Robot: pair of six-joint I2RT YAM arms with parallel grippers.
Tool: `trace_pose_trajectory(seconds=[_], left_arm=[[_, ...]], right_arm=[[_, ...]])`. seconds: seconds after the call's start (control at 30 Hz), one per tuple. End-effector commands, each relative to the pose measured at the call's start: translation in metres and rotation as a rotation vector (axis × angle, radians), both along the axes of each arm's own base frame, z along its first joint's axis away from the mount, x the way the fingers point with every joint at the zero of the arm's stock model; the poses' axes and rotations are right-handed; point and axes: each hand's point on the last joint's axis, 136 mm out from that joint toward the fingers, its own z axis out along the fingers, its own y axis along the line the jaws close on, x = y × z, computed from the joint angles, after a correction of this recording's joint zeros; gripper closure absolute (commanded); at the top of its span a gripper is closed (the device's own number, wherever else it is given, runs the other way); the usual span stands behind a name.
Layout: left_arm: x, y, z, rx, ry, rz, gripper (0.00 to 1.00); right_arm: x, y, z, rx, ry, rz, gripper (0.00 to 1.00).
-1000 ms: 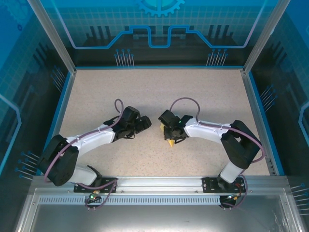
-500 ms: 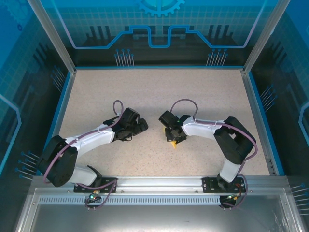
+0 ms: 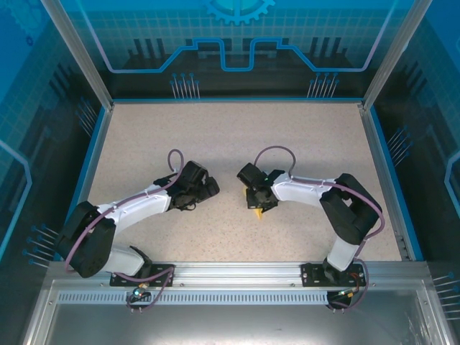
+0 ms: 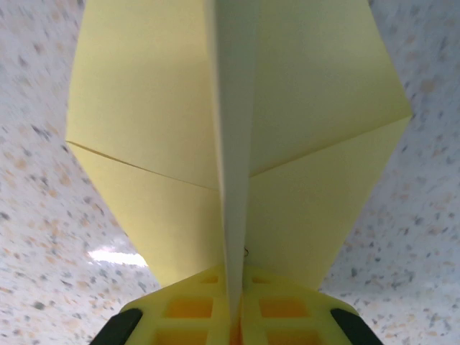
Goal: Fold a paper plane with a square sheet of paper (pick it up from the middle)
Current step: Move the paper plane to the center of the table.
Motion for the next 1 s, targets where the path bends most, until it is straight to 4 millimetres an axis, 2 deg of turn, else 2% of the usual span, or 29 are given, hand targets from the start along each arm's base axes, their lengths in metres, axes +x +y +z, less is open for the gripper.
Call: trace_pose_trajectory(seconds=[0.0, 0.3, 0.47, 0.6, 0.83, 0.9, 0.97], left_arm=[[0.004, 0.013, 0.015, 0.064, -0.02, 0.02, 0.01], [0.004, 0.026, 0.028, 0.122, -0.039, 0.038, 0.01], [0.0, 0.028, 0.029, 0.109, -0.041, 0.042, 0.01], [-0.001, 0.03, 0.03, 0.101, -0.048, 0.043, 0.01], [0.0, 0.034, 0.033, 0.103, -0.056, 0.054, 0.01], [0.002, 0.035, 0.036, 0.103, -0.063, 0.056, 0.01], [0.005, 0.037, 0.042, 0.111, -0.075, 0.057, 0.01]], right_arm=[[0.033, -0.004, 0.026, 0.034, -0.076, -0.028, 0.92], [0.092, 0.005, 0.016, 0.08, -0.08, 0.026, 0.92], [0.114, 0.008, 0.007, 0.075, -0.053, 0.011, 0.91], [0.117, 0.008, -0.002, 0.054, -0.032, -0.014, 0.89], [0.105, -0.001, -0.025, 0.012, 0.042, -0.076, 0.83], [0.105, 0.0, -0.024, 0.01, 0.042, -0.076, 0.82], [0.108, 0.003, -0.011, 0.019, 0.025, -0.072, 0.8]])
